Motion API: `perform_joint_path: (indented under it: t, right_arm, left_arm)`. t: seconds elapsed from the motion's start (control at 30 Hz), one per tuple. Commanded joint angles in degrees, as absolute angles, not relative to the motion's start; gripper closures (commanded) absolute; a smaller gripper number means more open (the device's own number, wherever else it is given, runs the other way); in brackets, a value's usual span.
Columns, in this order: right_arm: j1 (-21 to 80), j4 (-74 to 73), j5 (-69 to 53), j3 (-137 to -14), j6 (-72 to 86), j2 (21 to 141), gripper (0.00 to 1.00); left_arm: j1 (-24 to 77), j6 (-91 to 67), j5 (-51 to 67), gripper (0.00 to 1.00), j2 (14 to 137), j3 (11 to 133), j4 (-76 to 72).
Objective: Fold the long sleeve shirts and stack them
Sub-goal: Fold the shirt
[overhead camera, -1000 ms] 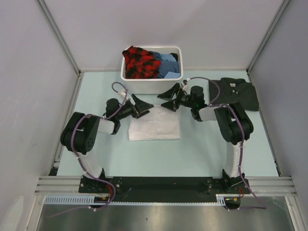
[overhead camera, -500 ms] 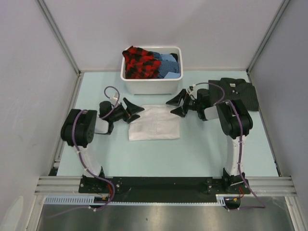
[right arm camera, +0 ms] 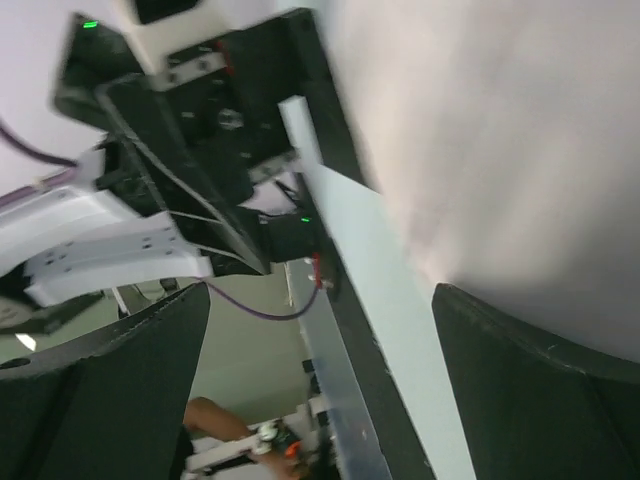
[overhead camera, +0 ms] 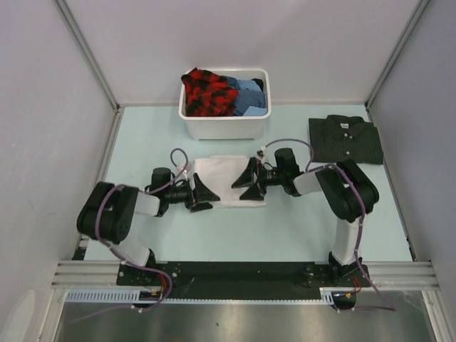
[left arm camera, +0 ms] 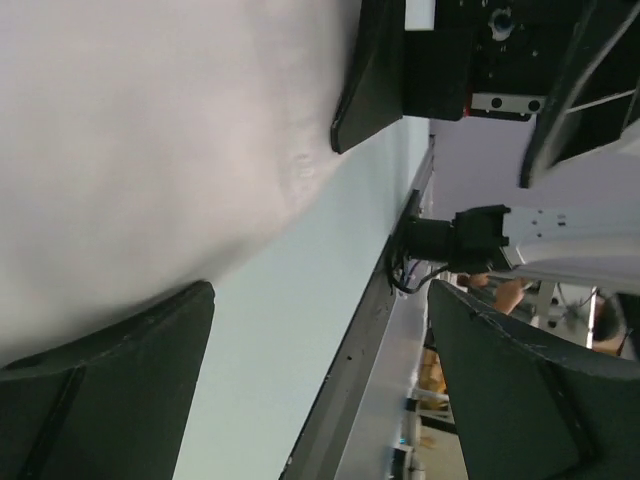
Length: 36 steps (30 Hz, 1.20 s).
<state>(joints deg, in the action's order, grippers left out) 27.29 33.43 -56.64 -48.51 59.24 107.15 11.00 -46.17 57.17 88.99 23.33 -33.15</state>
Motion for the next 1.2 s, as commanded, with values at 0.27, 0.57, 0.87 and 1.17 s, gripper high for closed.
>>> perform_joint_path:
  t: [0.27,0.57,0.87,1.17]
  right_arm:
    - [14.07,-15.70,-53.53,-58.14,19.90,110.93,0.02]
    - [25.18,-26.29,-35.01,-67.16,-7.18,95.11,0.28]
    - [49.02,-9.41,-15.74,-64.33,-28.19,94.82,0.72]
    - [60.73,-0.53,-13.80,-70.84,-32.43,108.61,0.70]
  left_arm:
    - [2.20,-27.36,58.00,0.09,87.39,24.78,-15.32]
    - [-2.28,12.11,51.68,0.20,70.14,39.89,18.62]
    - [-11.78,3.88,47.91,0.19,73.04,44.47,16.26]
    - [-15.46,1.14,42.80,0.01,71.81,46.84,20.73]
